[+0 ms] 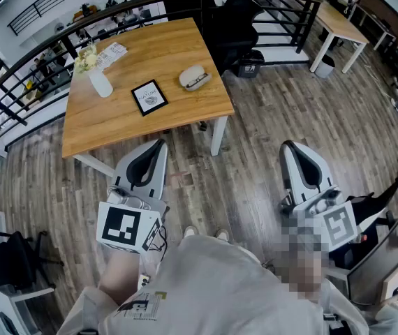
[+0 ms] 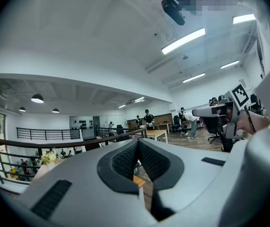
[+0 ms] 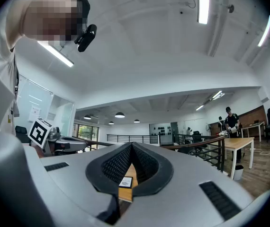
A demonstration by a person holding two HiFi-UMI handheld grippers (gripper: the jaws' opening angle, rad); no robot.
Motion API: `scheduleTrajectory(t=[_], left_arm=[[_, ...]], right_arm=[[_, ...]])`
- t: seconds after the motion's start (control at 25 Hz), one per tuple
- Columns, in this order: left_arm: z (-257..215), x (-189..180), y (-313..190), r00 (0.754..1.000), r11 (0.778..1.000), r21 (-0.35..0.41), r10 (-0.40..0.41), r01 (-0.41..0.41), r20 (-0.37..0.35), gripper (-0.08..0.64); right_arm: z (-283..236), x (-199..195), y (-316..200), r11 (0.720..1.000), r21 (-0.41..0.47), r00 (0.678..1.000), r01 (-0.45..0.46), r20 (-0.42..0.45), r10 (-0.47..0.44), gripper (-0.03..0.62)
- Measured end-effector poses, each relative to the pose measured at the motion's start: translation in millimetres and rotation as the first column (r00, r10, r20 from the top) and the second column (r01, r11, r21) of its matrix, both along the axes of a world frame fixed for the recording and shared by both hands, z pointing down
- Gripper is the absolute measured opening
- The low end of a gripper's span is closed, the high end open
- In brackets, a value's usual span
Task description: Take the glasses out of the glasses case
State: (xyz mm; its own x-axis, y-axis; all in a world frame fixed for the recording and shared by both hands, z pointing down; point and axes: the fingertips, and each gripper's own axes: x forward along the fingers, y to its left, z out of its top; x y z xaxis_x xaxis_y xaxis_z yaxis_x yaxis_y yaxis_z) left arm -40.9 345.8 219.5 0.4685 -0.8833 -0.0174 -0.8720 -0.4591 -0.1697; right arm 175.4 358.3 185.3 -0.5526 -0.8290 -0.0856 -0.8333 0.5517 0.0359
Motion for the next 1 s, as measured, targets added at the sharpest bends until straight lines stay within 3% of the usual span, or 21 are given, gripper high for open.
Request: scheduleTrajectory(t=[0.56,0.8,0.84,0.92,1.0], left_arm=[[-2,16,2,1.0,1.0,0.003,-0.012,0.012,0.003,0.015],[2,39,4,1.0,1.0,0.002,-0.015,0.015,0.019,0.015],[3,42,4,1.0,1.0,0.0,-0.02,0.02,0.024,0.015],[6,48,6,0.999,0.999,-0.005,-0.032,0.032,0.03,0.015],[6,54,8,0.999,0.999,-0.007,-0.044,0.044,0.031,0.015]], right_arm=[[3,15,1,1.0,0.007,0.999,0.008,-0.032,-0.008,0.025],[0,44,0,0.999,0.03,0.999,-0.021,0.03,0.02,0.032],[0,49,0,0.999,0.036,0.999,-0.027,0.035,0.025,0.074],[0,59,0,0.999,0.038,0.999,-0.025,0.047,0.024,0.224],[1,71,2,0.999,0.037,0.998,-0.026,0.066,0.024,0.248]])
